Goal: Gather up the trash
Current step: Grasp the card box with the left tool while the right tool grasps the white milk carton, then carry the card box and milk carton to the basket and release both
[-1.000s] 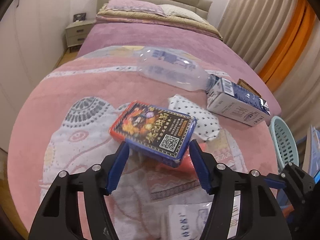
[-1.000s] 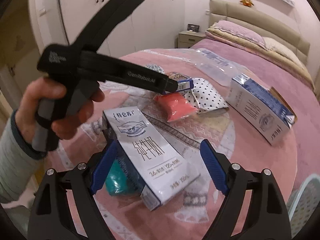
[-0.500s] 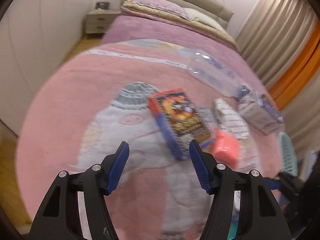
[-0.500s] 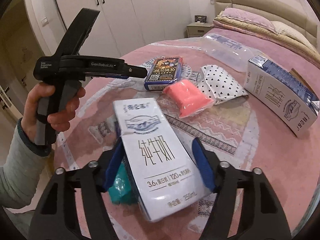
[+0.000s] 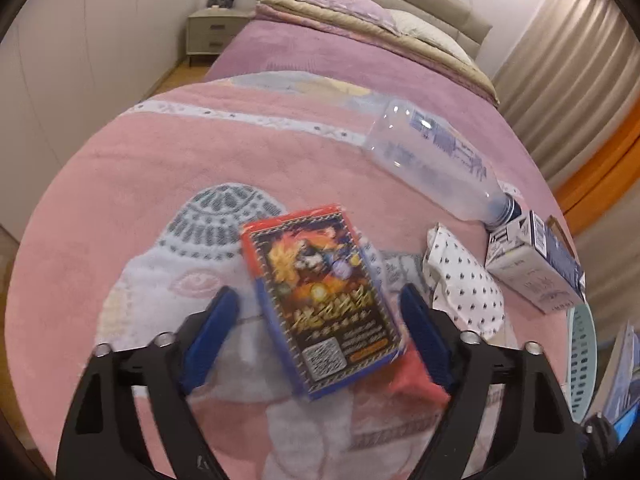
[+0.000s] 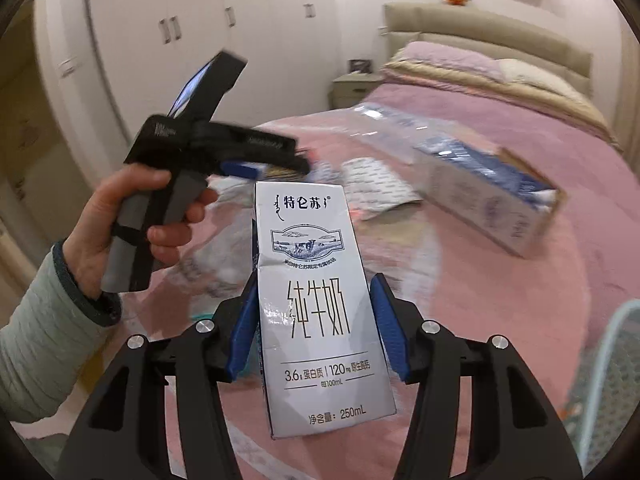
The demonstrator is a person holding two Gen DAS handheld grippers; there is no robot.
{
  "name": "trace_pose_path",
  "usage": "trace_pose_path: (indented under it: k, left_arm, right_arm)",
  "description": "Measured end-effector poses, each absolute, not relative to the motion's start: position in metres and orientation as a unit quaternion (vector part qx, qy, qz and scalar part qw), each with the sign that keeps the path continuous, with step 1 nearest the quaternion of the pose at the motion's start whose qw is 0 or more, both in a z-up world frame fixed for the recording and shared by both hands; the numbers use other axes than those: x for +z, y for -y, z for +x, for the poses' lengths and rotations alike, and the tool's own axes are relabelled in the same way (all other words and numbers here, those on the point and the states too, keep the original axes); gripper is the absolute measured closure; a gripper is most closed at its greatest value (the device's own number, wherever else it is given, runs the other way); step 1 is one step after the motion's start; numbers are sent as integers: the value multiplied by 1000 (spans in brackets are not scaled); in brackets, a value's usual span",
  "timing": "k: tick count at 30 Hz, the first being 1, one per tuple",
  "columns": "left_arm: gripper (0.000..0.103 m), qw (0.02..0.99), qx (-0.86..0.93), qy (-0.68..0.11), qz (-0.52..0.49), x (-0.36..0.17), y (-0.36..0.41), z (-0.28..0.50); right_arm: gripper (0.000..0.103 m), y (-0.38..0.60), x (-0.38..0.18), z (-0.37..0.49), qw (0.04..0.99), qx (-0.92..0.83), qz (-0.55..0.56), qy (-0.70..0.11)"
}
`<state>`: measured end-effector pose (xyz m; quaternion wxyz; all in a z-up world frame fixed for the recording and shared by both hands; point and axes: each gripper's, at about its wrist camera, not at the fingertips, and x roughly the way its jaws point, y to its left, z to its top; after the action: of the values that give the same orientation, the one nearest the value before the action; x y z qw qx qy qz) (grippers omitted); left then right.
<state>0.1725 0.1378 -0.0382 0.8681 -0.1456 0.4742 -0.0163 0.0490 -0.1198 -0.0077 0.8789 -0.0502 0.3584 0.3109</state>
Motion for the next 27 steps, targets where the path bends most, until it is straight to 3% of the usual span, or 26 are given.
trace_pose_path:
  k: [3, 7, 15, 19, 24, 27]
  left_arm:
    - [22, 869, 0, -478, -123, -38, -128, 180]
    - [35, 876, 33, -477, -65, -39, -111, 186]
    - [39, 887, 18, -459, -42, -33, -116, 167]
    - [39, 894, 5, -446, -50, -26, -120, 153]
    - [39, 900, -15, -429, -69, -15, -120, 141]
    - [39, 897, -71, -423, -110, -5, -117, 133]
  right_arm:
    - [52, 132, -3, 48, 891, 274, -51, -358]
    - [52, 143, -2, 48, 899, 217, -55, -376]
    - [50, 146, -19, 58, 891, 177, -46, -416]
    - [37, 149, -27, 64, 881, 187, -18, -433]
    - [37, 147, -37, 68, 871, 200, -2, -448]
    - [47, 145, -42, 70, 865, 212, 7, -456]
